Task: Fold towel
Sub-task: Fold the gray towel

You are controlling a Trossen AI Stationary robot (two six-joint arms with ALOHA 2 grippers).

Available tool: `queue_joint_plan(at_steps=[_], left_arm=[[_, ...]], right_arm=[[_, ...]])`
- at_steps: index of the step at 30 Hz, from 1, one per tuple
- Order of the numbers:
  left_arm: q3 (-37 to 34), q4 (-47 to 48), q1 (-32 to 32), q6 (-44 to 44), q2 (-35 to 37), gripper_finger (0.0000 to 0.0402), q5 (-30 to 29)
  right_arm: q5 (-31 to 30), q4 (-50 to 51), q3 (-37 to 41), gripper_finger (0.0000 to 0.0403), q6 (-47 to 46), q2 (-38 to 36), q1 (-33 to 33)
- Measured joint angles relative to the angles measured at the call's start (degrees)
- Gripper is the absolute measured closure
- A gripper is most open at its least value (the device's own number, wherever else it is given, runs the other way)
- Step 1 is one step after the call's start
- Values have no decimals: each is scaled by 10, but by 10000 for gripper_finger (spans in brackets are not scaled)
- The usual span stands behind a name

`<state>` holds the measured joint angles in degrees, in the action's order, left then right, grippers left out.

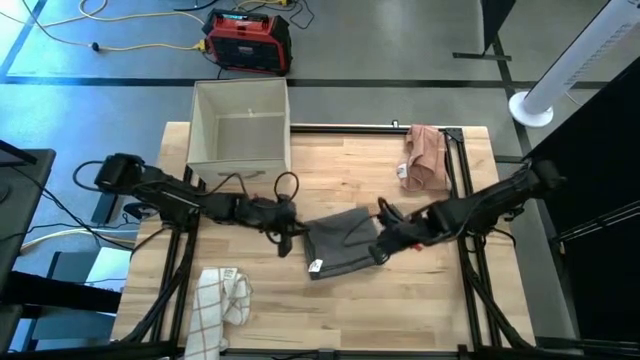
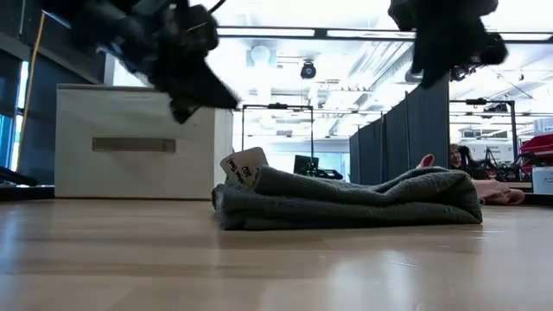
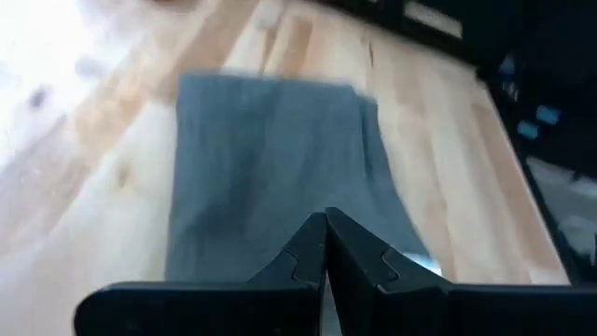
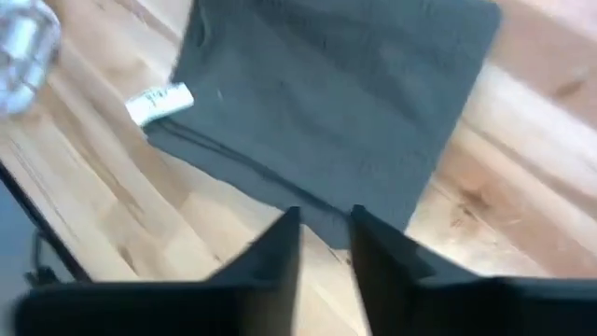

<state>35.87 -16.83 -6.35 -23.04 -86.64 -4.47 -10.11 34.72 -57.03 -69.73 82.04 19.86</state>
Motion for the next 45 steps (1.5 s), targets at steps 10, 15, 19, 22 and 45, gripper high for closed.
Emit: queue_joint_plan(at_steps=[10, 15, 19, 22, 45], left_arm=[[1, -81, 36, -3, -112, 401, 53], [1, -53, 34, -15, -129, 401, 67], [1, -44, 30, -47, -92, 401, 110], [1, -15, 19, -62, -38, 401, 110], [1, 395, -138, -144, 146, 401, -51]], right_arm=[[-33, -204, 144, 401, -50, 55, 26], [-30, -216, 164, 403, -48, 88, 26], [-24, -202, 142, 403, 0, 76, 29], [-44, -189, 100, 403, 38, 54, 29], [7, -133, 47, 403, -21, 183, -18]])
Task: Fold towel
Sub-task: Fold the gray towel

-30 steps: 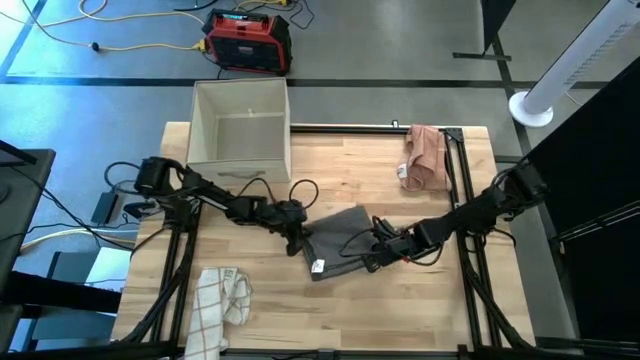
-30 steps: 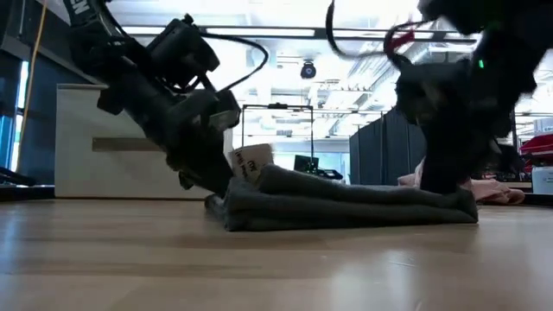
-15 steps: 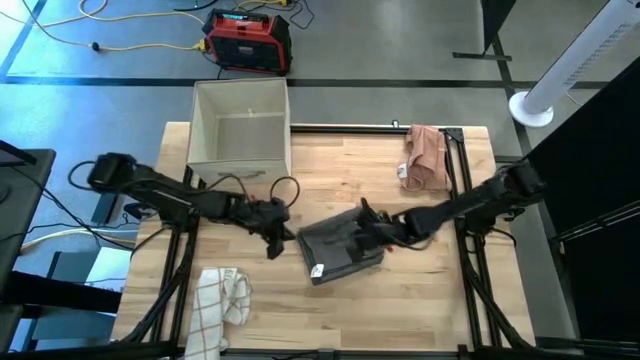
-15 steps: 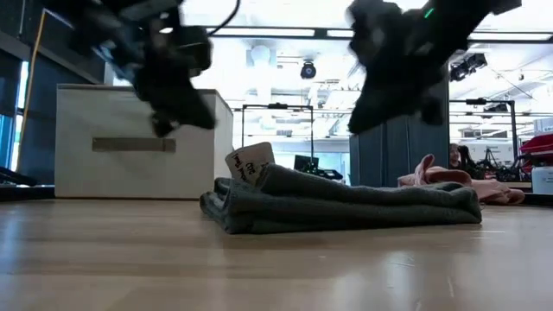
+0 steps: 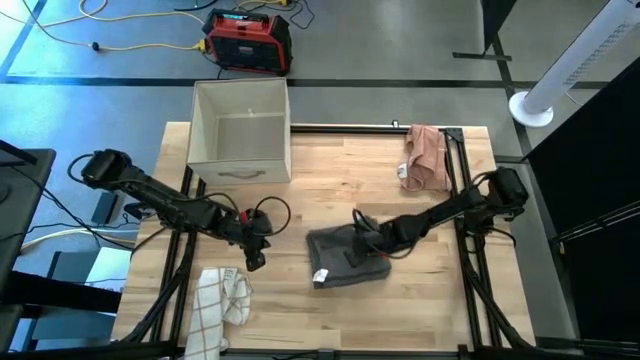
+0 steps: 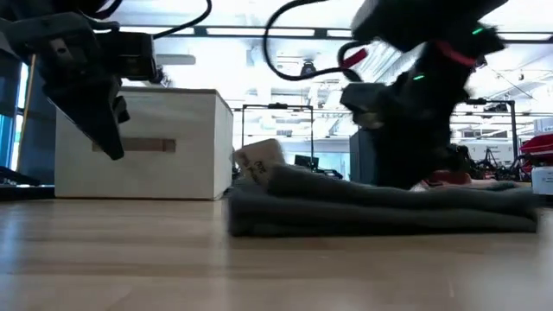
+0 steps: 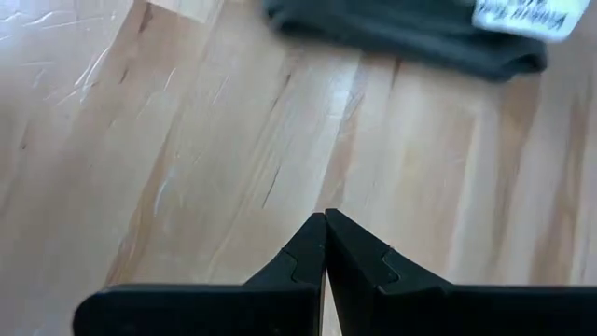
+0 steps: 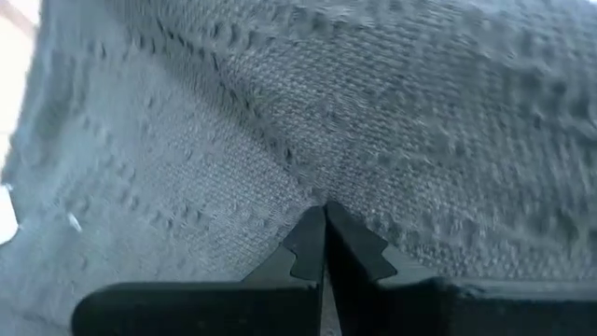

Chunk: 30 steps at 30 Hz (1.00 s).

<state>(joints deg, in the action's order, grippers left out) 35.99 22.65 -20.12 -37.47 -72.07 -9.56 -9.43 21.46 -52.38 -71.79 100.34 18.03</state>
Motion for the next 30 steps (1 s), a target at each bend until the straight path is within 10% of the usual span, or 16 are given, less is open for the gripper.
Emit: queue_joint_plan(at_steps=[18, 30], left_arm=[[0, -2, 21, 46, 0, 401, -11], [0, -5, 29, 37, 0, 402, 1]], right_arm=[[60, 202, 0, 403, -408, -41, 365], [82, 203, -3, 403, -534, -46, 469]])
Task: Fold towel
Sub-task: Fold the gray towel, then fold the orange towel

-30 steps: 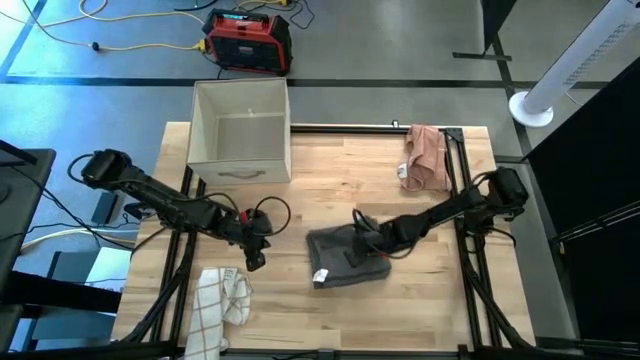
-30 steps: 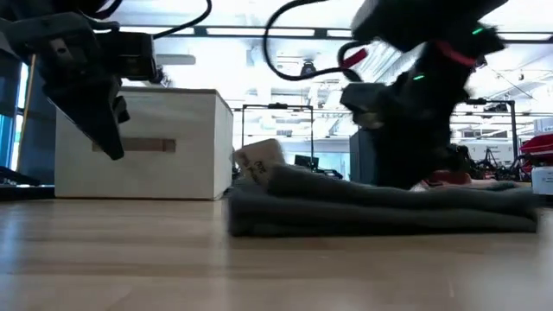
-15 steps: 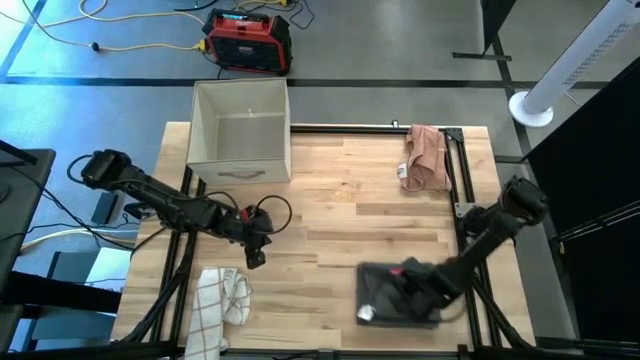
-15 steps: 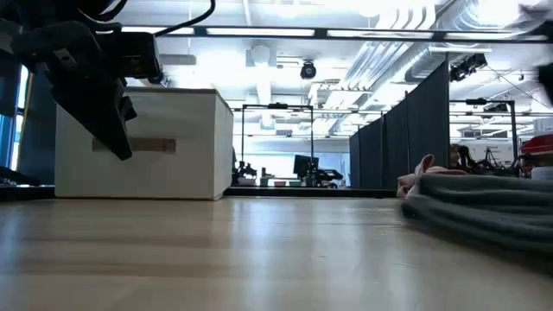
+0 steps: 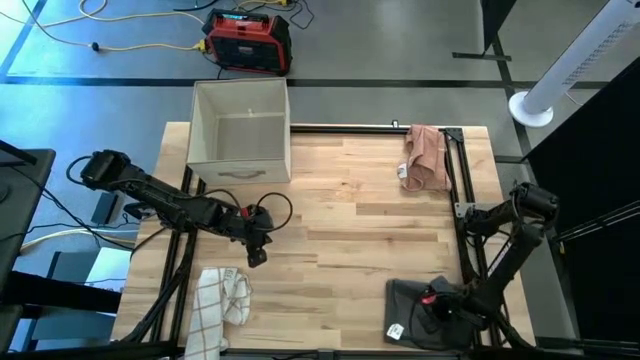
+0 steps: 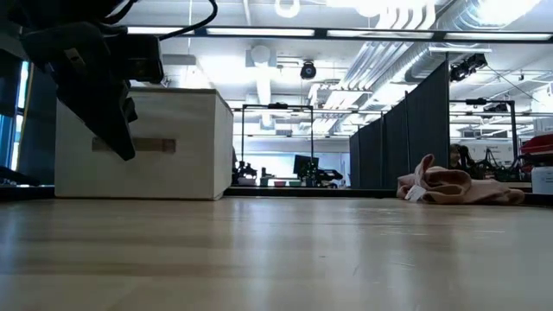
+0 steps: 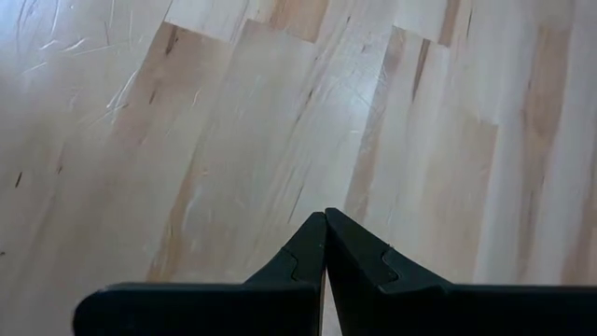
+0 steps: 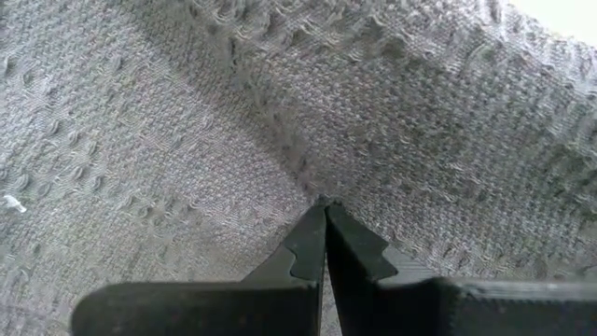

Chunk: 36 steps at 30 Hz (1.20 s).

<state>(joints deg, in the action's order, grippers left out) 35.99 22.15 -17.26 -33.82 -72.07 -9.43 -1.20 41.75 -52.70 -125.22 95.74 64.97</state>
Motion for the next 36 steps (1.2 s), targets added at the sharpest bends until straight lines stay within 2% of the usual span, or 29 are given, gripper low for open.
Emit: queue_joint_plan(at_steps=[8, 18, 22, 27, 30, 36], left_arm=[[10, 3, 0, 12, 9, 401, 4], [79, 34, 0, 101, 73, 402, 21], [109, 101, 0, 135, 121, 402, 14], [106, 182, 10, 133, 176, 402, 22], [86, 181, 16, 139, 198, 402, 46], [51, 180, 14, 126, 210, 402, 66]], right_arm=[[-35, 153, -94, 403, 120, -17, -40], [-128, 224, -143, 403, 236, -128, -190], [-157, 223, -144, 403, 267, -171, -286], [-178, 205, -144, 403, 280, -208, -412], [-167, 198, -145, 403, 331, -213, -474], [-143, 258, -151, 403, 426, -212, -607]])
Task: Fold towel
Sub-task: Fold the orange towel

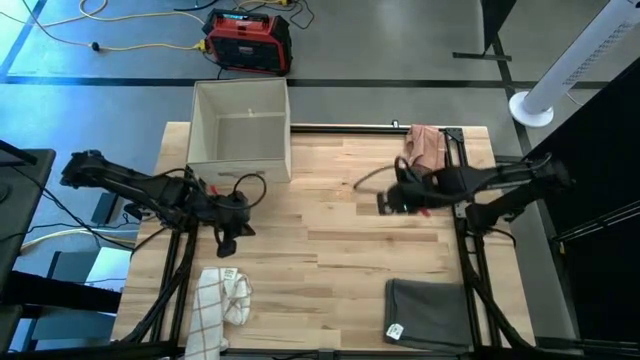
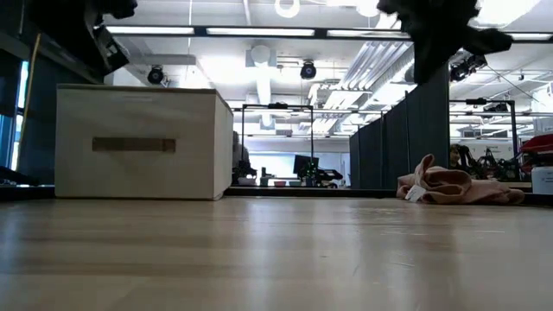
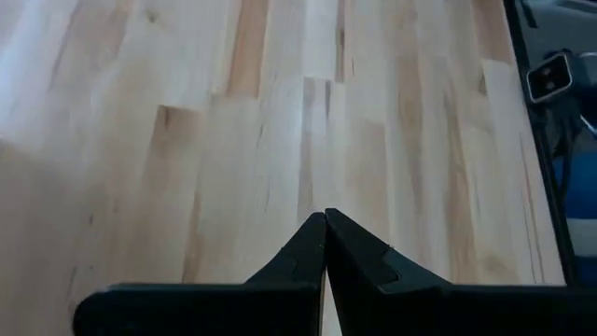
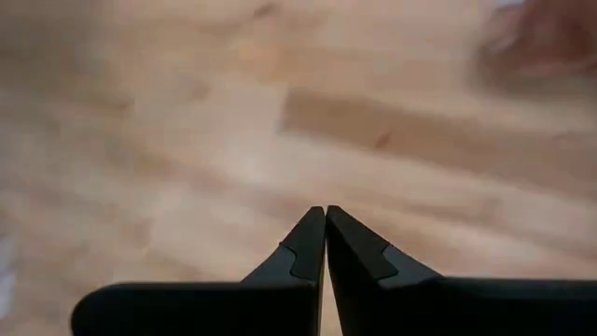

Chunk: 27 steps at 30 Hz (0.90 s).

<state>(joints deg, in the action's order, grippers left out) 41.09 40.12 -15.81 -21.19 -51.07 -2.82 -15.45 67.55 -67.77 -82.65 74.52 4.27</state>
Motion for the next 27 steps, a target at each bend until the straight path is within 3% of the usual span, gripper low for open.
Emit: queue_joint_plan(at_steps=[2, 13, 17, 20, 27], left_arm=[[-4, -3, 0, -8, 0, 402, -4], [-18, -28, 1, -57, 0, 402, -39], [-18, -34, 17, -70, 0, 402, -44], [-18, -34, 32, -73, 0, 402, -44], [-18, -35, 67, -96, 0, 402, -22]], right_arm=[[2, 28, 2, 399, 30, 0, -51], [37, 52, 66, 300, 255, 10, -298], [17, -32, 126, 231, 316, 21, -332], [9, -100, 175, 204, 350, 34, -350], [-8, -222, 265, 215, 405, 72, -388]])
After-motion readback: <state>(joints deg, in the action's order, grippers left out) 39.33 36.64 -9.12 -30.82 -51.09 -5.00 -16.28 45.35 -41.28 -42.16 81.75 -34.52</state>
